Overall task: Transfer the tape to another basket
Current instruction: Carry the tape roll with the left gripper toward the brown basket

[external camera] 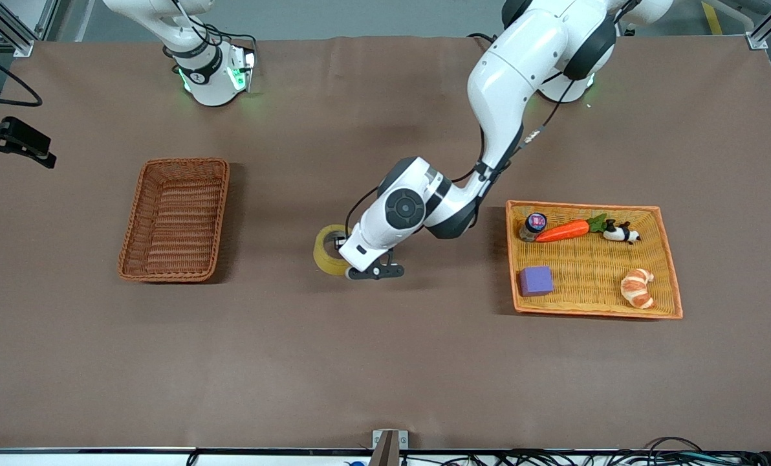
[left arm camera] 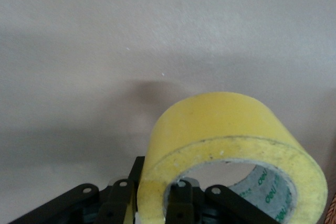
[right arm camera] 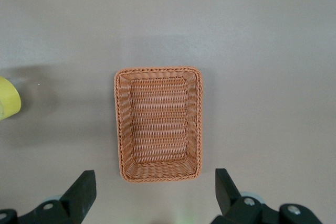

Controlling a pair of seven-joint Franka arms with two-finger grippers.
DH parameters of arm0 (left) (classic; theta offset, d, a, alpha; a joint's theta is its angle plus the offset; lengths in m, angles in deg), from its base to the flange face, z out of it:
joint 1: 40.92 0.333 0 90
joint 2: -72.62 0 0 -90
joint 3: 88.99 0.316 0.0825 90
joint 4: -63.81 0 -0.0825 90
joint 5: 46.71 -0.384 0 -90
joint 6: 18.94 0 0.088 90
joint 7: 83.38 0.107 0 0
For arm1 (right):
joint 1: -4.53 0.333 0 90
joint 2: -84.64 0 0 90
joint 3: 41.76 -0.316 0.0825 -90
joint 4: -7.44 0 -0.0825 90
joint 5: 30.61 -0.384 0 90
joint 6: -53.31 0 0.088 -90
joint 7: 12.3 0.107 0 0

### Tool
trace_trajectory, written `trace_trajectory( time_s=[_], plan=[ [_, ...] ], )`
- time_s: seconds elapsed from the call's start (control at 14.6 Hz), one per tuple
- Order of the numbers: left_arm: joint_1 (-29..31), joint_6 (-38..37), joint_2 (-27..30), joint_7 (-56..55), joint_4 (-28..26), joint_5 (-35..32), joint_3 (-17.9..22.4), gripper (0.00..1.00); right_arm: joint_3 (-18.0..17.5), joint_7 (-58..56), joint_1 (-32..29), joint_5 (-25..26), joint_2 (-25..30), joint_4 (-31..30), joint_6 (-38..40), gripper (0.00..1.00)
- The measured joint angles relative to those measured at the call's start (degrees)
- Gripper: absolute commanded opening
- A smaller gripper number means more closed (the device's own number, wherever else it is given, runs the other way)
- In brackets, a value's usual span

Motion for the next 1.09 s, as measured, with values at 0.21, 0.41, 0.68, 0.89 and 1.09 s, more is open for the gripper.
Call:
trace_trajectory(
  time_s=[0.21,0.41,0.68,0.89,1.09],
  plan=[
    [-1.06,0.29,0.01,-0.01,0.61,0.01,-0.03,0.02,0.07,0.08,-0.03,0.00,0.00,0.00,0.66,1.00],
    [-1.45,0.24,0.31,-0.02,1.38,0.01,-0.10,0.03,0.09,0.07,-0.05,0.00,-0.06,0.00,0.44,1.00],
    [-2.56,0.13,0.28,-0.02,1.39,0.01,-0.11,0.11,-0.10,0.07,0.00,-0.09,-0.85,0.00,-1.67,1.00],
    [-2.52,1.30,-0.13,0.03,1.34,0.01,-0.01,0.38,-0.24,0.06,0.21,-0.24,-2.87,-0.05,-1.82,1.00],
    [-2.34,2.53,-0.38,0.17,1.34,0.01,0.11,0.81,-0.38,0.20,1.95,-0.41,-4.42,-0.06,-2.33,1.00]
  ],
)
